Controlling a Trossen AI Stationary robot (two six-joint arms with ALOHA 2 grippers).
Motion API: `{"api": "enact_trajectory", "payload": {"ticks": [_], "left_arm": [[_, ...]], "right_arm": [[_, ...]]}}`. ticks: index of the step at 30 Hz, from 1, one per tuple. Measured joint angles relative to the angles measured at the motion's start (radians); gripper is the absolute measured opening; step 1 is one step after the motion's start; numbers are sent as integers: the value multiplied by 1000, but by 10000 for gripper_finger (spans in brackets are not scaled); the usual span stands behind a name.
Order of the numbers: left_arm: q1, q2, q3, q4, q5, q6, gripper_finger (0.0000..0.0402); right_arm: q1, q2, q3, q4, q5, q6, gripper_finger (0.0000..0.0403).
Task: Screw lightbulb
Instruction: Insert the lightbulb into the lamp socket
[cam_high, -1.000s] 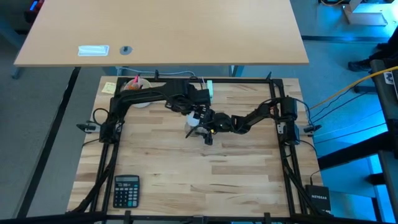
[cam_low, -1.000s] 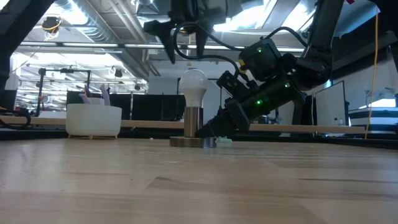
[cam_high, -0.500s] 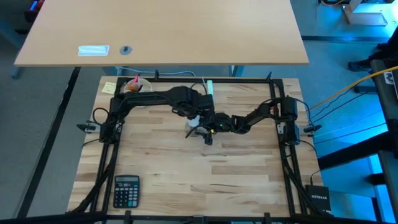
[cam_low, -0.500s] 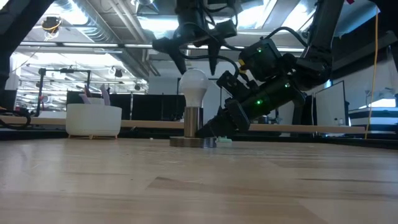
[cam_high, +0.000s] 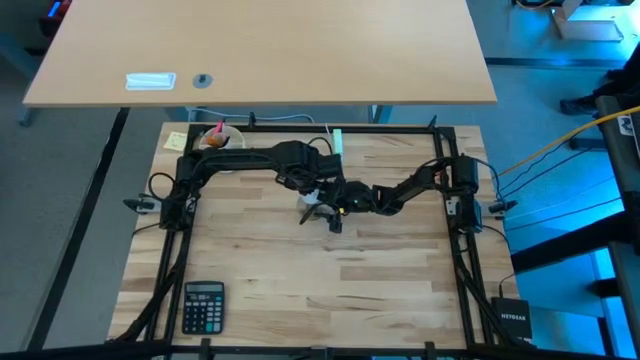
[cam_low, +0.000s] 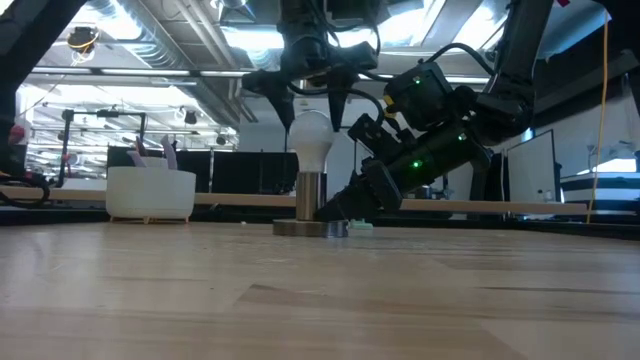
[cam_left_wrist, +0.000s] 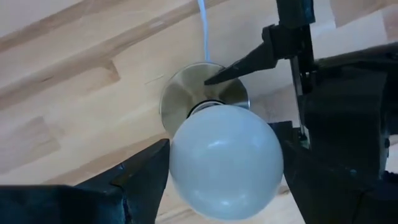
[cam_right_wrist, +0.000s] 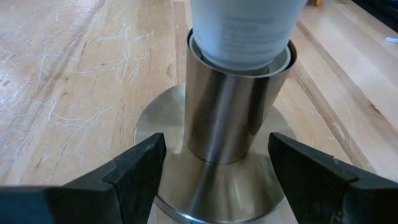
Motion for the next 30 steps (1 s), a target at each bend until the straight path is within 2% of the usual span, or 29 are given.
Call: {"api": "enact_trajectory", "payload": {"ticks": [6,10,16,20,25,30], "left_arm": [[0,0,0,0,7,163,234],[0,0,0,1,12,366,230],[-1,0,0,-3,4,829,260],[-1,0,0,0,-1,1162,273],[-1,0,0,2,-17,1559,275],[-1,0,0,2,-21,1885,274]], "right_arm": [[0,0,0,0,0,0,293],[0,0,0,0,0,0,293],[0,0,0,0,3,-5,292],[0,0,0,0,-4,-12,276],[0,0,0,-1,-5,-26,246],[0,0,0,-1,-5,-26,230]]}}
